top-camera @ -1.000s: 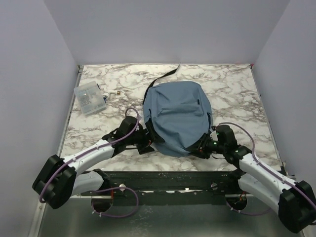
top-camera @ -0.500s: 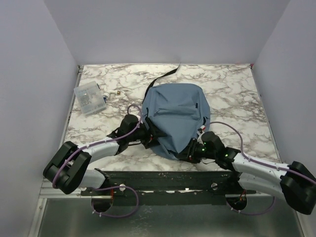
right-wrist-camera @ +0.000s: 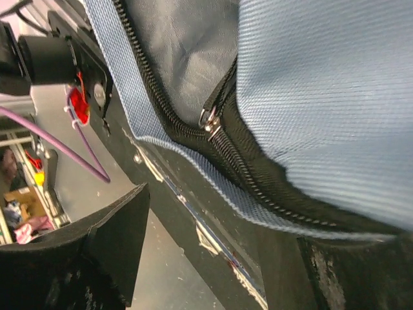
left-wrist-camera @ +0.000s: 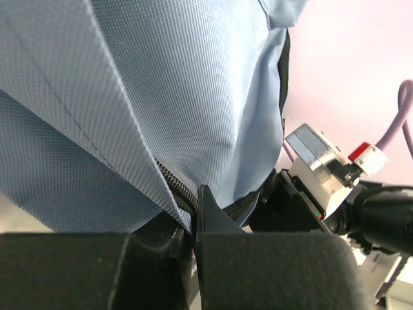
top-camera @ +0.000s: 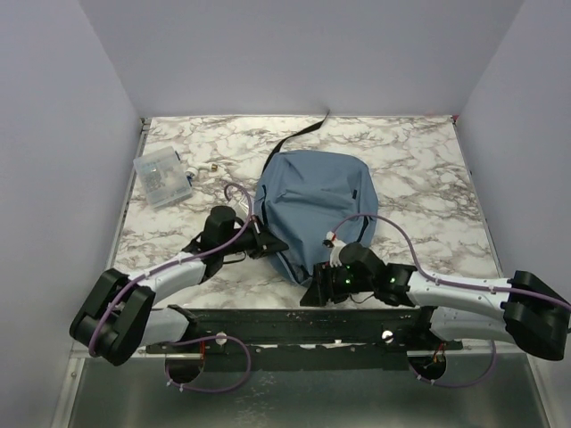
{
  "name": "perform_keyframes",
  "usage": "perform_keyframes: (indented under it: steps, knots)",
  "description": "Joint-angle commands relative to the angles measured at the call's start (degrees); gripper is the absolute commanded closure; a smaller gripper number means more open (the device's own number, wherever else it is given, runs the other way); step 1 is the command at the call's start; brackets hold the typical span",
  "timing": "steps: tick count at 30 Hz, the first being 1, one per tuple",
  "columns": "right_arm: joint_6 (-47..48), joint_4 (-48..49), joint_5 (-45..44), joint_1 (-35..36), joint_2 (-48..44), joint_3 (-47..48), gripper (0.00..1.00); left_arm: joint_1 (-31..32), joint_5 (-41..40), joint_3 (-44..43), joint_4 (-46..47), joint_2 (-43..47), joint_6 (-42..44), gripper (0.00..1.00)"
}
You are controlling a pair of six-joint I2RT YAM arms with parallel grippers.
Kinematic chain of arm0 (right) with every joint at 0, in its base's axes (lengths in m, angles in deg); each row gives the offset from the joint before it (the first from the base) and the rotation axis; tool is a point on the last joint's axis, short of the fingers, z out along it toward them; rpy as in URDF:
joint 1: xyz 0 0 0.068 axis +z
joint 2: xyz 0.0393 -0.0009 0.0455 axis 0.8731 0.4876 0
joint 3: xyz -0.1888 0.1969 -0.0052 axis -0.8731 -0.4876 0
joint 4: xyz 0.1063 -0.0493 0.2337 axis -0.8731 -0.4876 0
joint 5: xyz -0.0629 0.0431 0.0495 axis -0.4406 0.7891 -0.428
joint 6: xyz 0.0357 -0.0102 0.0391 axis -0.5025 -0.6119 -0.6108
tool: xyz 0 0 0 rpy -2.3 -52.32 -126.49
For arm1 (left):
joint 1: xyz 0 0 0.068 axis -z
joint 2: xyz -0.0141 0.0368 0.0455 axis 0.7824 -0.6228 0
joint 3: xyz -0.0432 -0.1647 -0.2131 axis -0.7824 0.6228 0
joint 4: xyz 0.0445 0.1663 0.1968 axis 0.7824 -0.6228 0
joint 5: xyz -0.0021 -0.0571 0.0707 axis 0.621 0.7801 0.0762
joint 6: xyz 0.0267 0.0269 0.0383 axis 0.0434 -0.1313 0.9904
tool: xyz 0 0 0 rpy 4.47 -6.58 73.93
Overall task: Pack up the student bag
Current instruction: Zip the student bag at the center of the board.
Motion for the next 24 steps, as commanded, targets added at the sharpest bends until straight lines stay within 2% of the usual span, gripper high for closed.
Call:
perform_keyframes:
  steps: [1,7,10,14,17,19,22,24]
  knots:
    - [5.51,-2.02,3.43,1.05,-1.17,-0.12,0.34,-0.47,0.10,2.98,5.37,6.67,8.85,0.97]
    - [1.63,-6.02,-2.19,1.07,-12.42,1.76,0.32,-0.47,-1.46,7.19,6.99,11.54,12.07,0.98]
    - [-1.20,-3.27,-1.67,1.03,-11.59,3.78,0.28,-0.47,0.04,8.62,10.89,11.77,11.26,0.96]
    - [-0.65,1.27,5.12,1.05,-8.25,8.78,0.28,-0.48,0.12,10.44,13.93,11.99,10.12,0.95]
    - [2.19,2.74,4.22,1.05,-8.77,11.65,0.29,-0.47,0.31,11.22,15.71,11.67,10.50,0.95]
    - [4.95,0.83,-2.78,1.04,-7.87,12.92,0.33,-0.47,0.38,11.22,16.22,11.08,10.47,0.95]
    - [9.37,-3.66,-15.66,1.00,-1.93,16.04,0.52,-0.47,0.94,11.39,17.28,10.44,9.55,0.92]
    - [12.58,-2.91,-17.06,1.04,2.89,17.39,0.61,-0.47,1.09,11.55,17.51,10.59,8.90,0.79]
